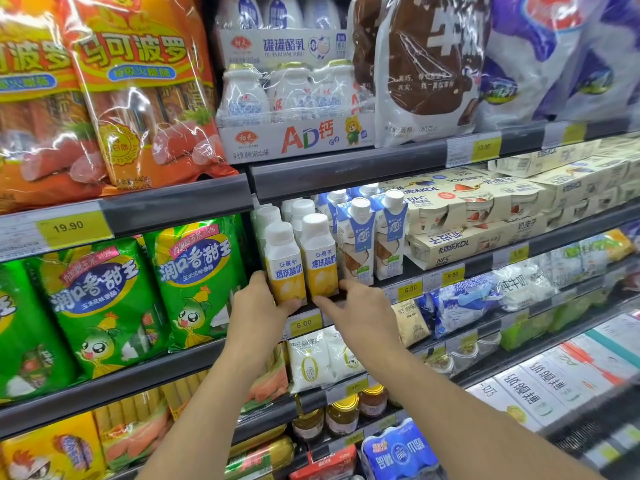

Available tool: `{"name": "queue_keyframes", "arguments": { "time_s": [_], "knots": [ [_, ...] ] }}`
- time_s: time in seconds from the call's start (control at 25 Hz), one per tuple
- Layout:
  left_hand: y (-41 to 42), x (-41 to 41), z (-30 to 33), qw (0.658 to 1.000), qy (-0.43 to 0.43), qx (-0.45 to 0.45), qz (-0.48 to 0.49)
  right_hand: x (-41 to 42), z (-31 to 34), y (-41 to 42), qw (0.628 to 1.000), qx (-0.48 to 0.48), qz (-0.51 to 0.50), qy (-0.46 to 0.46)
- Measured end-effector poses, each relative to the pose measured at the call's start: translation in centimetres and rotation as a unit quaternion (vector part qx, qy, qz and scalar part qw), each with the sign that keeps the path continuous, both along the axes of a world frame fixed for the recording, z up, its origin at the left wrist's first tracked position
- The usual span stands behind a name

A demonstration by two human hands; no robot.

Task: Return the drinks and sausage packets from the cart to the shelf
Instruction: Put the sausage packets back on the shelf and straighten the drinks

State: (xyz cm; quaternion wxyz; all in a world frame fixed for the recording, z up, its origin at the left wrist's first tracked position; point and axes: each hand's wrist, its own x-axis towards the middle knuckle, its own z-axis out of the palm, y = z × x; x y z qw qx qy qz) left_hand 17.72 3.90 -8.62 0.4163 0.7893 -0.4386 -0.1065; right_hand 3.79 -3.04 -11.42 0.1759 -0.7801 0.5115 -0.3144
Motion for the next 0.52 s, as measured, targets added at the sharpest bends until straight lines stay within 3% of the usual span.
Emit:
{"name": "queue_keyframes", "arguments": {
  "time_s": [0.24,0.52],
  "knots": [
    [1.1,-1.1,0.2,0.999,-0.008,-0.003,0.035,-7.6,1.0,-4.3,0.988,-0.001,-0.077,-0.136],
    [0.5,-2.0,1.0,0.997,0.012,0.030,0.072,-8.0,0.1,-8.2,0.996,0.043,-0.054,-0.056]
  ]
}}
